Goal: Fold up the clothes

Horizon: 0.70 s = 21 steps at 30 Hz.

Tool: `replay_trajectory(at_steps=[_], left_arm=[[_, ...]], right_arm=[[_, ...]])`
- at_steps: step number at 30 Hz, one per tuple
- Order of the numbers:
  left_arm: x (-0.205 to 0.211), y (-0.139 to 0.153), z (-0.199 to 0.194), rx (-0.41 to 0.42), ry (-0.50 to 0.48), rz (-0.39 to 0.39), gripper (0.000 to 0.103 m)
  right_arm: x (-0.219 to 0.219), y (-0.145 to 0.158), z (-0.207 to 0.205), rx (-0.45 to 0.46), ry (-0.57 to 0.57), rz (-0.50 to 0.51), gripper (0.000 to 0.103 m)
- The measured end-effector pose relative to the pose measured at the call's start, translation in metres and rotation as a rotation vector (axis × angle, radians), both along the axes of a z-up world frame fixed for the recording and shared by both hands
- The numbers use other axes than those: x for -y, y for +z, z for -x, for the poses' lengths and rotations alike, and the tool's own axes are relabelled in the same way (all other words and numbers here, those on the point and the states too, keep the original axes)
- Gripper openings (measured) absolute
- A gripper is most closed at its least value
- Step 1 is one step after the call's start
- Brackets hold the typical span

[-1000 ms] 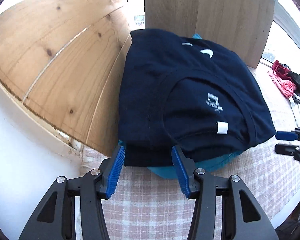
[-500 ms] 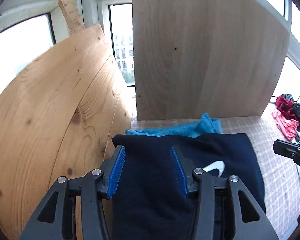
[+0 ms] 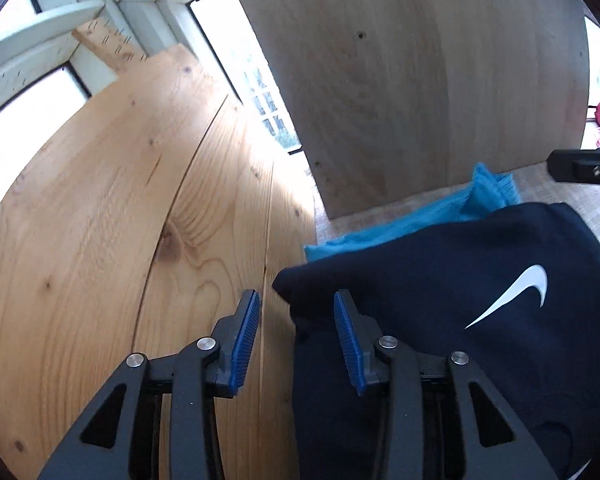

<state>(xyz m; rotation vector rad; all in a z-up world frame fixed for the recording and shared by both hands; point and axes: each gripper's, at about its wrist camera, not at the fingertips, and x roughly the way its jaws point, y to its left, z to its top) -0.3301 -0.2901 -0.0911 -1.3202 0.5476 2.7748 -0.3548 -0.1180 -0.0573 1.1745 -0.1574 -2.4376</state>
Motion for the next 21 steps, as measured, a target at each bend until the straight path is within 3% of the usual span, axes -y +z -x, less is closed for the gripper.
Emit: replay_trajectory(at_steps=[2,5,6,9,12,15,16,18,21], left_arm=[[-0.009,0.003,0.007,-0.001,-0.039,-0.021,0.039],[-0.015,-0.017,0.028,0.074,-0.059,-0.029,0.039],[-0.016,-0.026,0.035,0.101,-0.05,-0.002,0.041],[-0.014,-0.038,0.036,0.112,-0.008,0.074,0.044],[-0.013,-0.026,0.028,0.085,0.003,0.073,0.044],[-0.01,-0.007,0.027,0.035,0.024,0.08,0.044],[-0.008,0.002,0.024,0.011,0.027,0.068,0.044],[-0.001,0.018,0.021,-0.021,0.029,0.001,0.044],[0.009,0.026,0.017,-0.007,0.025,-0.123,0.048]], right_arm=[[0.001,-0.013,0.009,0.036,-0.004,-0.006,0.011],[0.0,-0.043,0.029,0.119,-0.026,-0.007,0.011],[-0.001,-0.054,0.037,0.135,-0.054,-0.073,0.011],[-0.021,-0.065,0.046,0.154,-0.11,-0.118,0.011],[-0.046,-0.045,0.03,0.09,-0.171,-0.058,0.011],[-0.054,-0.024,0.007,0.059,-0.136,0.047,0.011],[-0.048,-0.019,-0.003,0.057,-0.082,0.076,0.012],[-0.034,-0.013,-0.024,0.044,0.005,0.093,0.032],[-0.009,-0.022,-0.034,0.008,0.048,0.007,0.036]])
